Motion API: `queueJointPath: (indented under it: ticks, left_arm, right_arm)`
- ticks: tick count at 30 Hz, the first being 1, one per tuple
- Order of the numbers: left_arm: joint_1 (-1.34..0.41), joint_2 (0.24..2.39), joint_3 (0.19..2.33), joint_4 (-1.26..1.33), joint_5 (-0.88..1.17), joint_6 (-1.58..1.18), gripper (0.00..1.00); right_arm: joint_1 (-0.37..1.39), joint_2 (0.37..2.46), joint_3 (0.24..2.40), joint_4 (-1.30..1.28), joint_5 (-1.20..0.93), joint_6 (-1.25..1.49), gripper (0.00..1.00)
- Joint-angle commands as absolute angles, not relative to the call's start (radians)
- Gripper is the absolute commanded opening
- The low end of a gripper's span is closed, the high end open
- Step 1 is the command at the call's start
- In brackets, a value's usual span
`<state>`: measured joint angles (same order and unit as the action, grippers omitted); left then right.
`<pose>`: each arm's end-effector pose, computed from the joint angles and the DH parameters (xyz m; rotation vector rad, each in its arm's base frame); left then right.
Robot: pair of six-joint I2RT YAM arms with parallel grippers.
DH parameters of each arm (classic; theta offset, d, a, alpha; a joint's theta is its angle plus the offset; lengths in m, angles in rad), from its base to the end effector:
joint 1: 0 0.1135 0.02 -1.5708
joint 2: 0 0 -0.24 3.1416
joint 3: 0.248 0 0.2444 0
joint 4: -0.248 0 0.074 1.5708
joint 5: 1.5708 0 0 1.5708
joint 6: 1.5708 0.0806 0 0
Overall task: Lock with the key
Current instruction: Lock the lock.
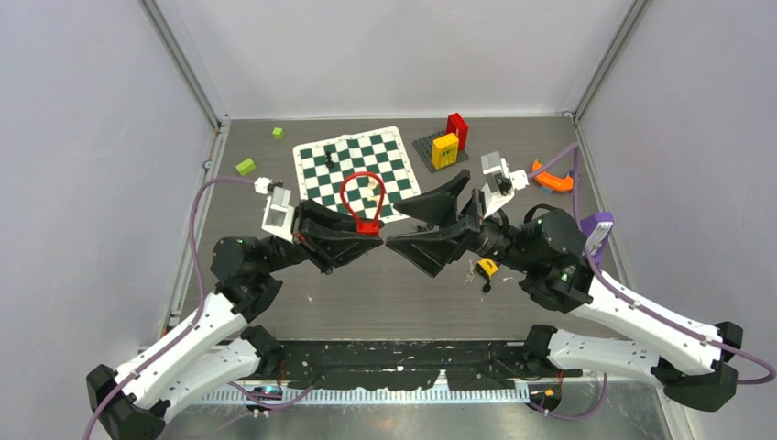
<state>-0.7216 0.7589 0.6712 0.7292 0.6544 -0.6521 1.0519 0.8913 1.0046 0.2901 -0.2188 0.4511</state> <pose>0.1160 -0.1674 0.4002 0.7106 0.9747 -1.5257 0.1030 0.2155 0.4465 -0.5860 1.1675 1.4354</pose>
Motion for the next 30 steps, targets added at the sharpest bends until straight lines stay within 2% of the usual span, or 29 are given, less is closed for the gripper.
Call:
queueJointPath:
  ticks: [1,4,6,9,11,13,14,18,24,30]
  left_arm:
    - [-0.723,0.747,0.732,0.694,0.519,-0.662,0.0]
    - [-0.723,0.729,0.742,0.631,0.383,-0.698,0.0]
    - [-0.723,0.718,0.74,0.6,0.306,-0.742,0.0]
    - [-0.723,0.709,0.744,0.579,0.236,-0.794,0.0]
    - [-0.723,0.708,0.752,0.562,0.214,-0.815,0.0]
    - [-0.723,0.704,0.762,0.525,0.188,-0.835,0.0]
    - [-0.723,0.703,0.768,0.503,0.174,-0.845,0.0]
    - [-0.722,0.706,0.768,0.505,0.178,-0.871,0.0]
    - [-0.721,0.707,0.792,0.524,0.217,-0.893,0.0]
    - [-0.69,0.737,0.862,0.479,0.312,-0.917,0.0]
  right_arm:
    - [1.056,0.836,0.982,0.283,-0.199,0.457,0.91]
    - [1.057,0.824,0.924,0.269,-0.155,0.403,0.85]
    - [1.057,0.832,0.898,0.268,-0.139,0.371,0.77]
    - [1.062,0.88,0.893,0.247,-0.109,0.332,0.57]
    - [1.081,0.906,0.9,0.237,-0.059,0.278,0.47]
    - [1.108,0.928,0.914,0.234,0.013,0.235,0.43]
    - [1.118,0.941,0.918,0.238,0.042,0.226,0.44]
    - [1.121,0.97,0.933,0.304,0.031,0.269,0.67]
    - [1.095,0.998,0.917,0.478,-0.189,0.507,0.76]
    - [0.954,1.019,0.829,0.708,-0.368,0.79,0.82]
